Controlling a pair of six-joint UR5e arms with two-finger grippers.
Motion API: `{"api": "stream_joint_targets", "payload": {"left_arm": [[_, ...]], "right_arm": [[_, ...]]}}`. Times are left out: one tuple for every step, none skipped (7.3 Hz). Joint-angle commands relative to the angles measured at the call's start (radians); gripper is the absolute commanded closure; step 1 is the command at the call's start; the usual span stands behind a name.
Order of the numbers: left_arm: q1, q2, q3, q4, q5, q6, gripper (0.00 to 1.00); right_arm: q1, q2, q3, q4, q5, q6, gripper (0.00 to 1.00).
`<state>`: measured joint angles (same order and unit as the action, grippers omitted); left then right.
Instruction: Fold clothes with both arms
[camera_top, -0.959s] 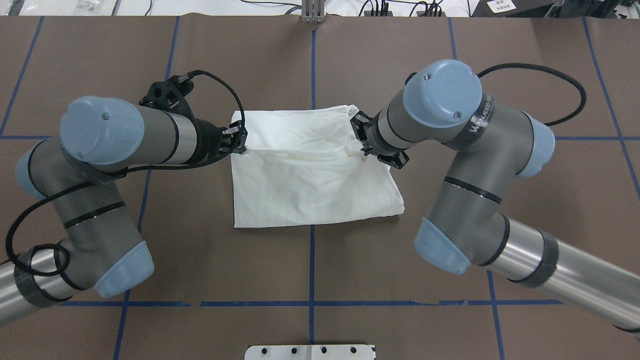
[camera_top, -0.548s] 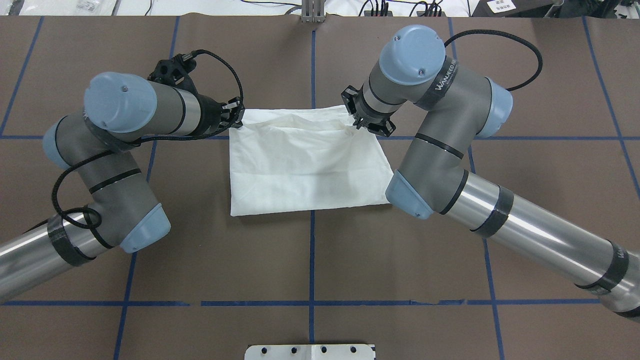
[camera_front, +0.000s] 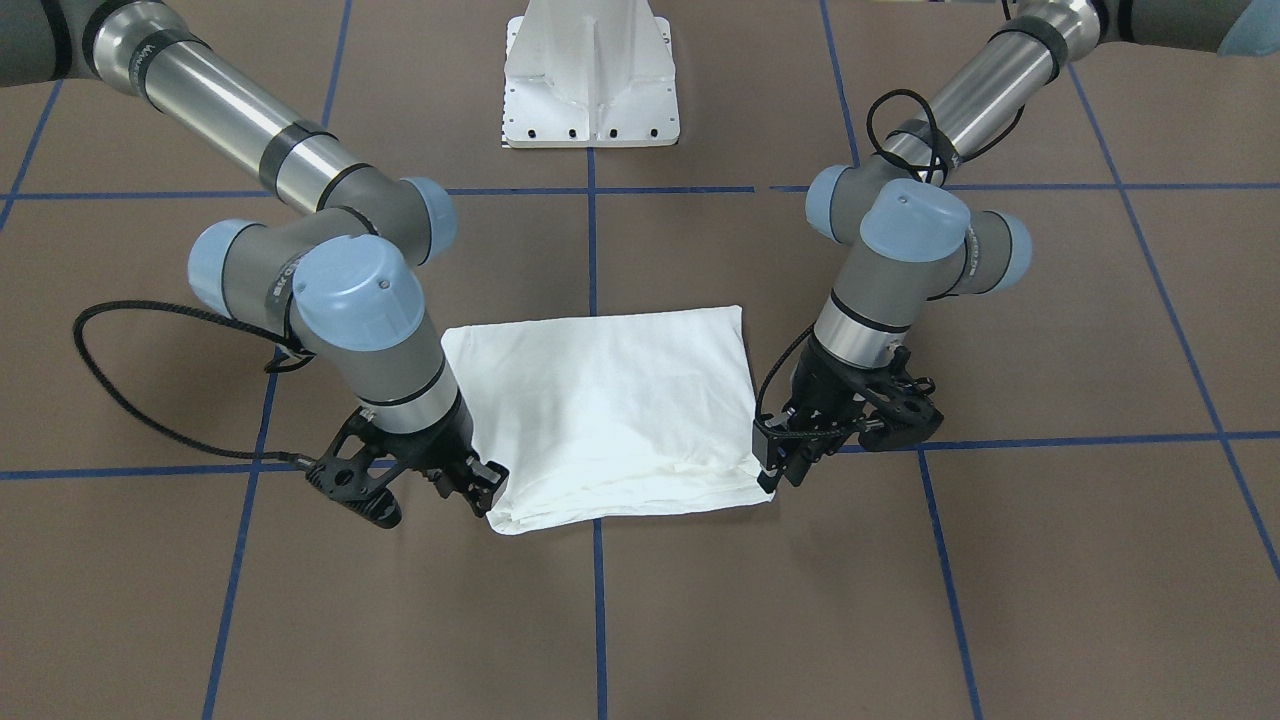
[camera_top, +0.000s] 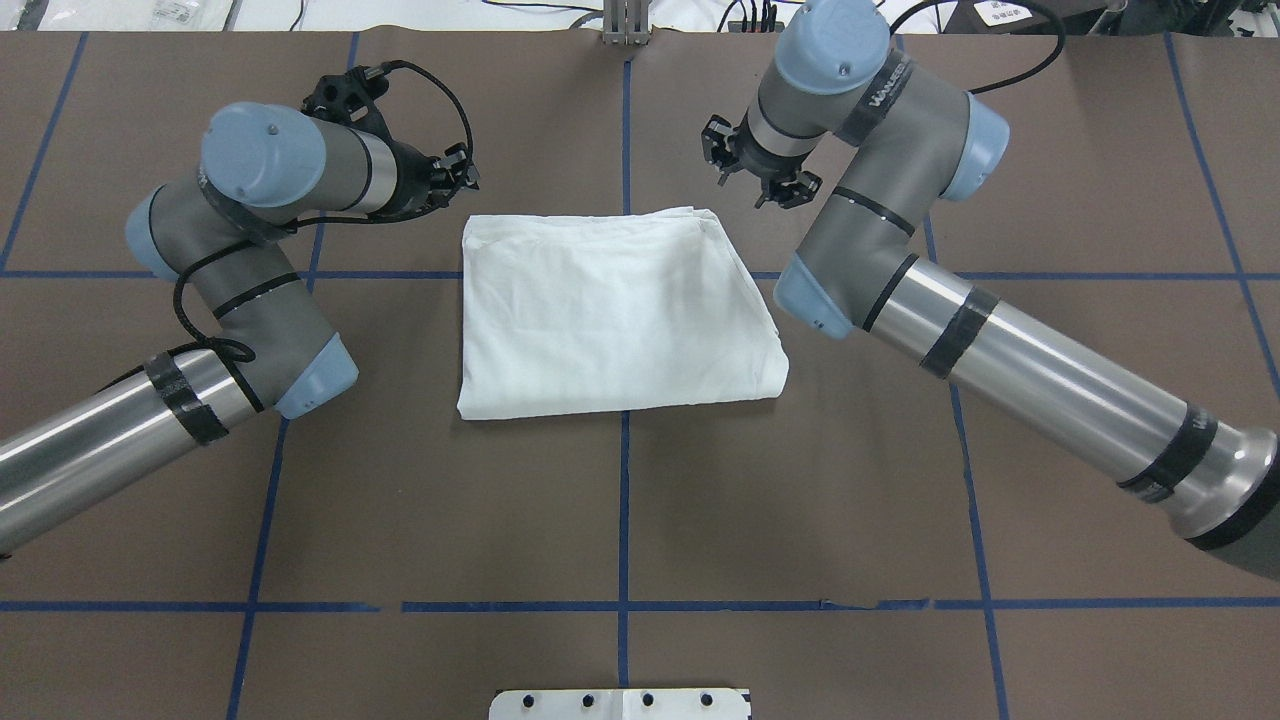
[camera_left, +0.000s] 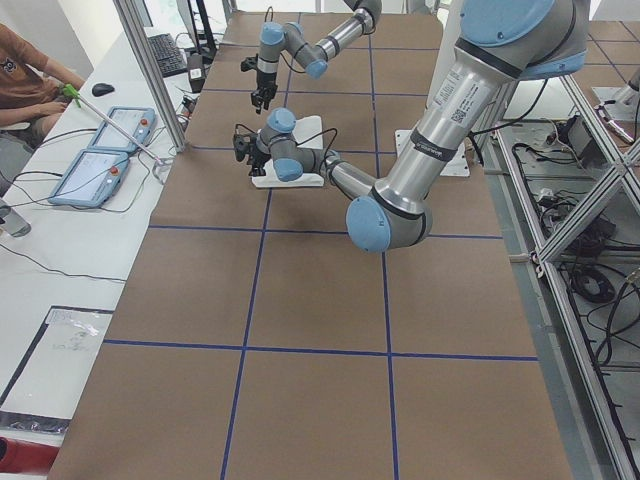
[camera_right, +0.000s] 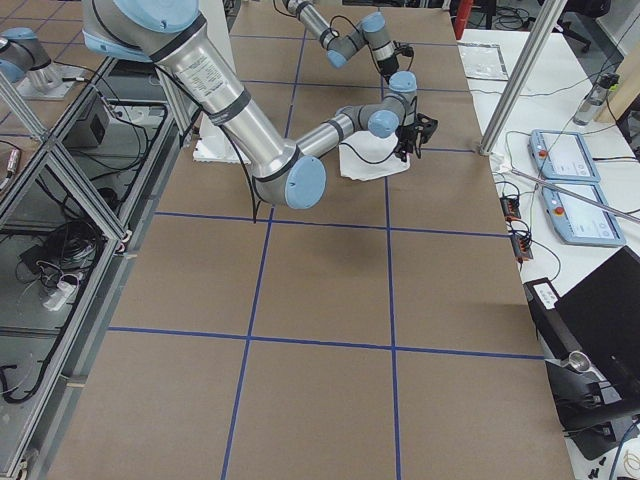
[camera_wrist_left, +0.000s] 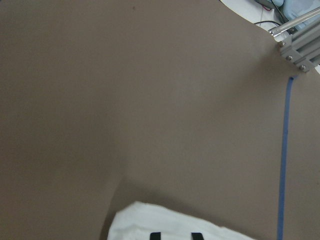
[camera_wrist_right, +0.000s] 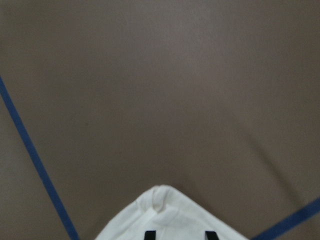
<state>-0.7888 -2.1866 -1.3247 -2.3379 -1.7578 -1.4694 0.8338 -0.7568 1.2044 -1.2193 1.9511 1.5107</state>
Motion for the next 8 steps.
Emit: {"api": "stream_joint_targets", "payload": {"left_arm": [[-0.097, 0.013, 0.013, -0.003, -0.091, 0.224, 0.20], [-0.159, 0.071, -0.005, -0.003, -0.238, 0.356, 0.18], [-0.220, 0.150, -0.072, 0.002, -0.306, 0.508, 0.00], [-0.274, 0.218, -0.108, 0.017, -0.351, 0.676, 0.00], [-0.347, 0.267, -0.117, 0.062, -0.400, 0.891, 0.00], [-0.415, 0.298, -0.116, 0.140, -0.428, 1.127, 0.00], [-0.490, 0.300, -0.128, 0.282, -0.478, 1.267, 0.00], [-0.547, 0.320, -0.184, 0.395, -0.535, 1.370, 0.00]], "right_arm": [[0.167, -0.073, -0.040, 0.007, 0.127, -0.307, 0.00], [0.223, -0.128, -0.034, 0.006, 0.170, -0.407, 0.00], [0.281, -0.218, -0.007, 0.003, 0.227, -0.623, 0.00], [0.363, -0.295, 0.006, -0.006, 0.294, -0.849, 0.00], [0.422, -0.337, 0.007, -0.070, 0.310, -1.023, 0.00], [0.495, -0.352, 0.014, -0.168, 0.316, -1.188, 0.00], [0.539, -0.390, 0.029, -0.218, 0.316, -1.283, 0.00], [0.585, -0.462, 0.053, -0.218, 0.340, -1.293, 0.00]]}}
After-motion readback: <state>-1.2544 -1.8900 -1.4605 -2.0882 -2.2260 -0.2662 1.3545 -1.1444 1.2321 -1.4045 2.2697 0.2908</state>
